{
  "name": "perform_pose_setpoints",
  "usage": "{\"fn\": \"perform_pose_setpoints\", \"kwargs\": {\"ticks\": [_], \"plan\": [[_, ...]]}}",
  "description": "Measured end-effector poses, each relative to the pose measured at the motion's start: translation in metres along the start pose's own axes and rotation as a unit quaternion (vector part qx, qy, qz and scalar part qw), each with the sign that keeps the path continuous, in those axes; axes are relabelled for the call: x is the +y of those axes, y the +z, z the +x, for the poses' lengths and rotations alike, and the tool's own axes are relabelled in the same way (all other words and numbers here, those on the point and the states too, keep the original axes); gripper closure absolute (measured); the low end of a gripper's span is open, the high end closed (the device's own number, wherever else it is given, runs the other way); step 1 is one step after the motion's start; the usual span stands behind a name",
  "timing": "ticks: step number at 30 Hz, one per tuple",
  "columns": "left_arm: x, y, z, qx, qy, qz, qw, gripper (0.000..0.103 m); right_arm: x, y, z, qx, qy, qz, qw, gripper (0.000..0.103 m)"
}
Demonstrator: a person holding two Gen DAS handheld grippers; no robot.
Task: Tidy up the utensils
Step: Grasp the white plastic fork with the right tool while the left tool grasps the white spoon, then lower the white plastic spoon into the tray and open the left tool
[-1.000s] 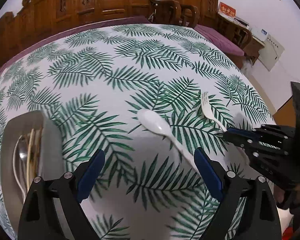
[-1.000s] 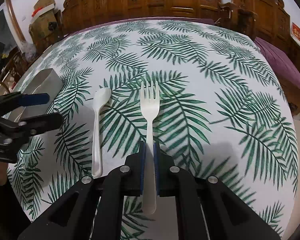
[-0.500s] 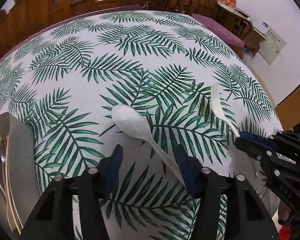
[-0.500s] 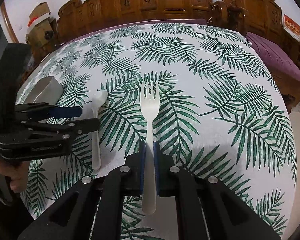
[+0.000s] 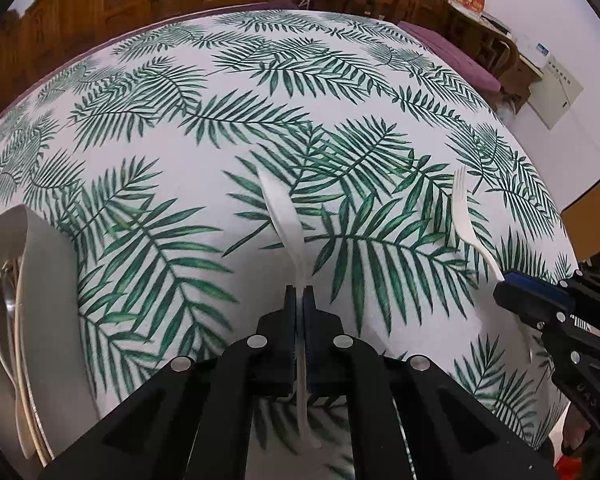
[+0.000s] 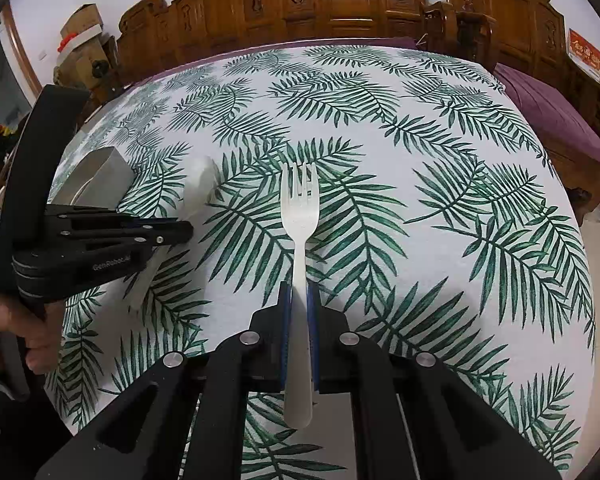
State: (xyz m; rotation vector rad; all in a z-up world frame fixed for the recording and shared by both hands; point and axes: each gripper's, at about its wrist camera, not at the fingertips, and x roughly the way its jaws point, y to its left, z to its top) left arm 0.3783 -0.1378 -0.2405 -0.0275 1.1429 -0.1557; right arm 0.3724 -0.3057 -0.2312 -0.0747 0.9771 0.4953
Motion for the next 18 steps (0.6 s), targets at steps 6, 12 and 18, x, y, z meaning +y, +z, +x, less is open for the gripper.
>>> {"fn": "perform_pose_setpoints", "kwargs": {"ticks": [6, 12, 18], "plan": [[0.007, -0.008, -0.019, -0.009, -0.002, 0.006, 0.9999, 0.101, 0.011, -0.001, -0.004, -0.002, 0.005, -0.001, 1.0, 0.093], [0.015, -0.013, -0.046, -0.026, -0.008, 0.007, 0.9996, 0.101, 0.029, 0.0, -0.013, -0.007, 0.008, -0.011, 1.0, 0.093], [0.026, -0.017, -0.072, -0.042, -0.012, 0.007, 0.999, 0.101, 0.05, 0.004, -0.02, -0.013, 0.012, -0.019, 1.0, 0.093]]}}
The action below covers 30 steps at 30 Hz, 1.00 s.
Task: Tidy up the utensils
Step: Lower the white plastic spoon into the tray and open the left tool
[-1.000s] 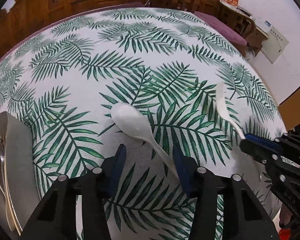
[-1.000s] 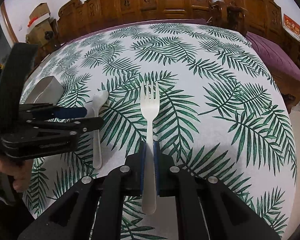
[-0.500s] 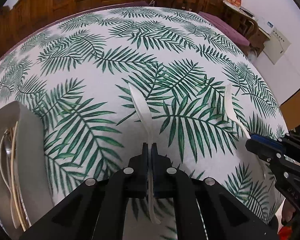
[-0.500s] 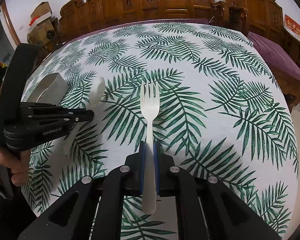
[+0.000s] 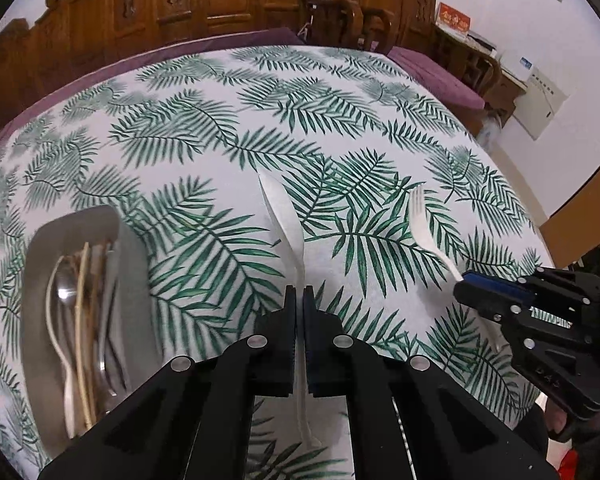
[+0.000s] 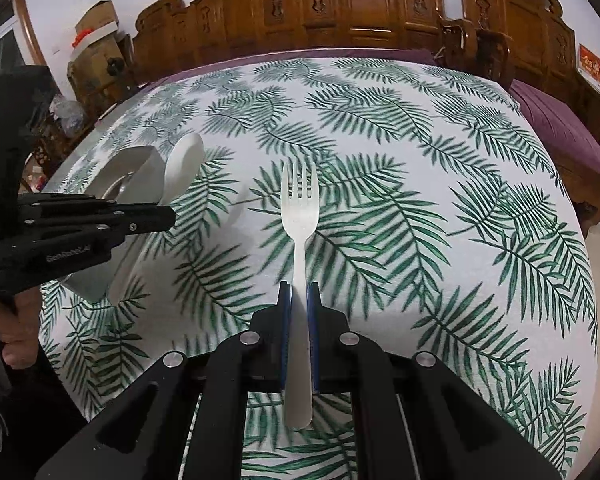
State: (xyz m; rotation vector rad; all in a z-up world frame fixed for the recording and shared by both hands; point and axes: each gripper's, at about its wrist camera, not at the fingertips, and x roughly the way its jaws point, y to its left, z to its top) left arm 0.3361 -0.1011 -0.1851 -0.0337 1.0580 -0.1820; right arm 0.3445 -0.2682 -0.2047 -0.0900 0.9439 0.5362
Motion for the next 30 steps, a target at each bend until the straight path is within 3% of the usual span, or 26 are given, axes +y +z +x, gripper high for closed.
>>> {"fn": "perform_pose_setpoints", "kwargs": {"ticks": [12, 30], "plan": [[0.029, -0.013, -0.043, -0.021, 0.002, -0.003, 0.9998, 0.101, 0.038, 0.01, -0.006, -0.007, 0.013, -0.018, 1.0, 0.093], [0.086, -0.026, -0.063, -0.025, 0.01, -0.024, 0.9993, 0.101, 0.073, 0.011, 0.0, -0.002, 0.024, -0.021, 0.999, 0.093]]}}
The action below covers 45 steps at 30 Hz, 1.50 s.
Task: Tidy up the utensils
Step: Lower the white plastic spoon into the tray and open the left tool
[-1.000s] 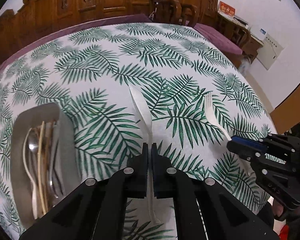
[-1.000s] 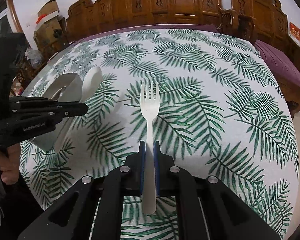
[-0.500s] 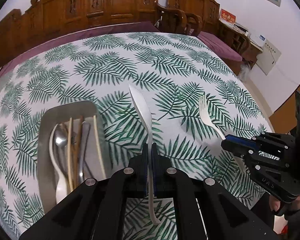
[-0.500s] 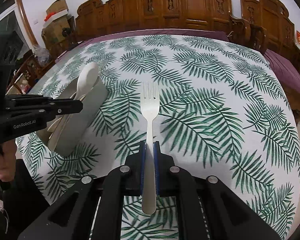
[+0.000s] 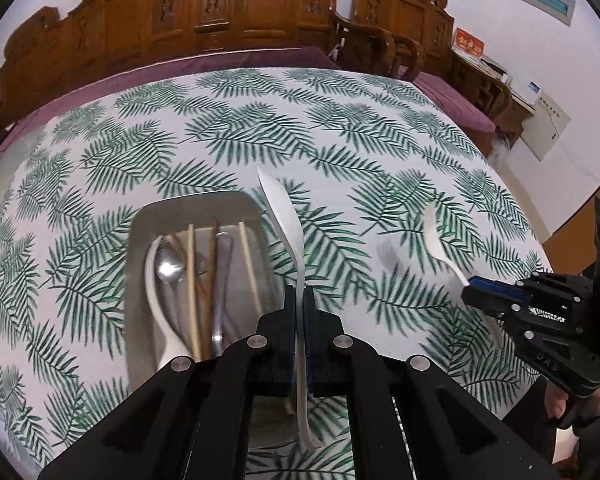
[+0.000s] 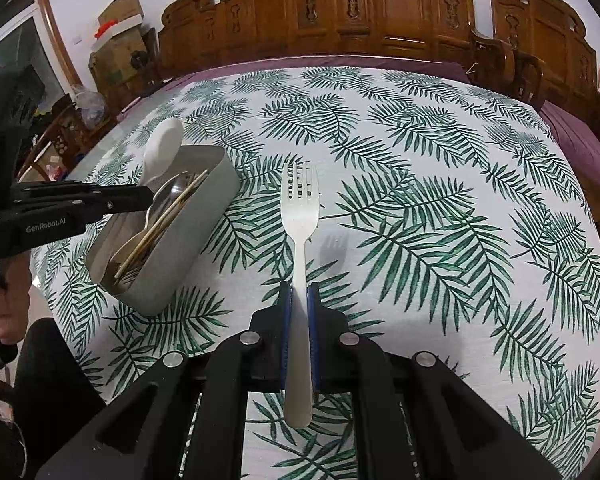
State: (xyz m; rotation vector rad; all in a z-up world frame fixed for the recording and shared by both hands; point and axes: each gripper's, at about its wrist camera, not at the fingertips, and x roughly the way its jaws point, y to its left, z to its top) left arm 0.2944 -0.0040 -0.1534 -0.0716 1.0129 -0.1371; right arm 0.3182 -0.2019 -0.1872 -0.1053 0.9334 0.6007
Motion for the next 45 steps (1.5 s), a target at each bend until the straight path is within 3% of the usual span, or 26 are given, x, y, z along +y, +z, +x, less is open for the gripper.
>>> {"fn": "perform_pose_setpoints", "kwargs": {"ticks": [11, 25, 27, 29, 45], "plan": [[0.037, -0.006, 0.02, 0.026, 0.016, -0.008, 0.9995, 0.101, 0.012, 0.001, 0.014, 0.009, 0.008, 0.002, 1.0, 0.093], [0.039, -0.008, 0.048, 0.046, 0.019, -0.01, 0.9987, 0.1, 0.014, 0.002, 0.02, 0.016, 0.009, 0.001, 1.0, 0.093], [0.04, -0.007, 0.048, 0.045, 0.019, -0.013, 0.9987, 0.093, 0.014, 0.002, 0.02, 0.015, 0.009, 0.0, 1.0, 0.093], [0.04, -0.007, 0.044, 0.04, 0.02, -0.014, 0.9989, 0.076, 0.016, 0.003, 0.019, 0.014, 0.009, -0.002, 1.0, 0.093], [0.062, -0.032, -0.016, -0.008, 0.033, -0.027, 0.9991, 0.064, 0.062, 0.022, 0.015, -0.002, 0.03, -0.027, 0.999, 0.093]]}}
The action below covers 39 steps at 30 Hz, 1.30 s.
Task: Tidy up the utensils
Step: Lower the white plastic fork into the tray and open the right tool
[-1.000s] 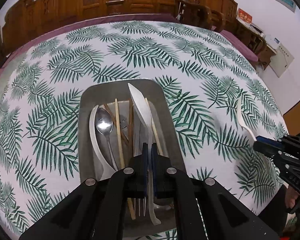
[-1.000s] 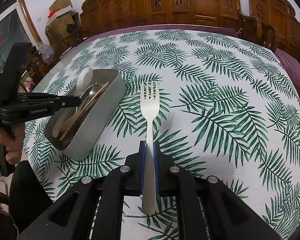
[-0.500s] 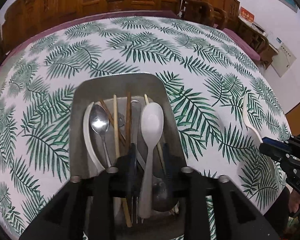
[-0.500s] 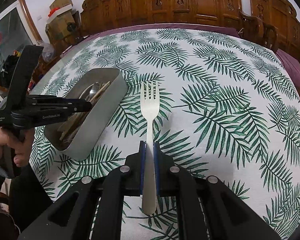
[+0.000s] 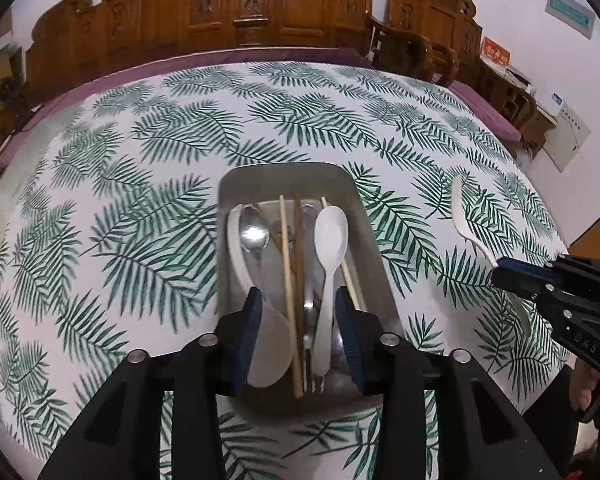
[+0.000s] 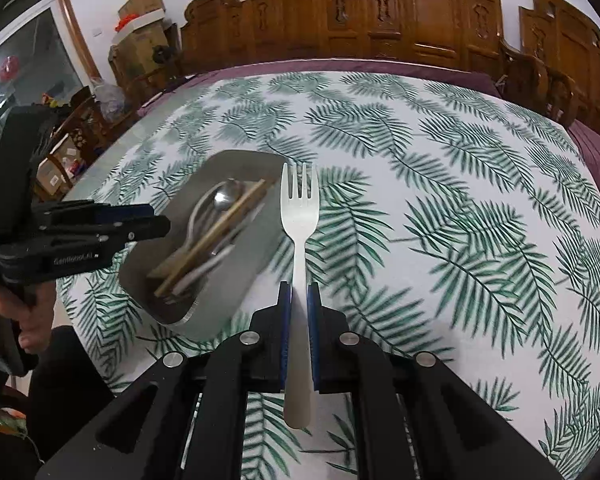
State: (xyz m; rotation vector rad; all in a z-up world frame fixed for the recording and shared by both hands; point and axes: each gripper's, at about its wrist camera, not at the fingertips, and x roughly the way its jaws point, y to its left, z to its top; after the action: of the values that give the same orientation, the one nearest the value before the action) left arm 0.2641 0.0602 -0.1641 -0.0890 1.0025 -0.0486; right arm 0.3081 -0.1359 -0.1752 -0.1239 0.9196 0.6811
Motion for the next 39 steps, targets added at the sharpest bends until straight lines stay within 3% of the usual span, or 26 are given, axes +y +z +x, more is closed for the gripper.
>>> {"fn": "perform_pose_setpoints", "kwargs": {"ticks": [3, 7, 9, 11, 14, 39], "plan": [[0.008, -0.004, -0.009, -0.008, -0.001, -0.006, 0.9999, 0.06, 0.012, 0.006, 0.003, -0.002, 0.007, -0.006, 1.0, 0.093], [0.018, -0.01, -0.022, -0.029, -0.003, -0.013, 0.9995, 0.038, 0.028, 0.015, 0.008, -0.002, 0.014, -0.015, 1.0, 0.093], [0.022, -0.011, -0.026, -0.035, -0.003, -0.015, 0.9993, 0.035, 0.036, 0.019, 0.011, -0.002, 0.016, -0.02, 1.0, 0.093], [0.028, -0.013, -0.031, -0.041, -0.005, -0.019, 0.999, 0.022, 0.043, 0.024, 0.015, -0.002, 0.019, -0.024, 1.0, 0.093], [0.035, -0.015, -0.035, -0.05, 0.001, -0.021, 0.9985, 0.016, 0.051, 0.029, 0.022, 0.0, 0.021, -0.027, 0.999, 0.093], [0.087, -0.025, -0.036, -0.047, 0.031, -0.051, 0.9971, 0.015, 0.079, 0.061, 0.108, 0.053, 0.054, 0.041, 0.996, 0.093]]}}
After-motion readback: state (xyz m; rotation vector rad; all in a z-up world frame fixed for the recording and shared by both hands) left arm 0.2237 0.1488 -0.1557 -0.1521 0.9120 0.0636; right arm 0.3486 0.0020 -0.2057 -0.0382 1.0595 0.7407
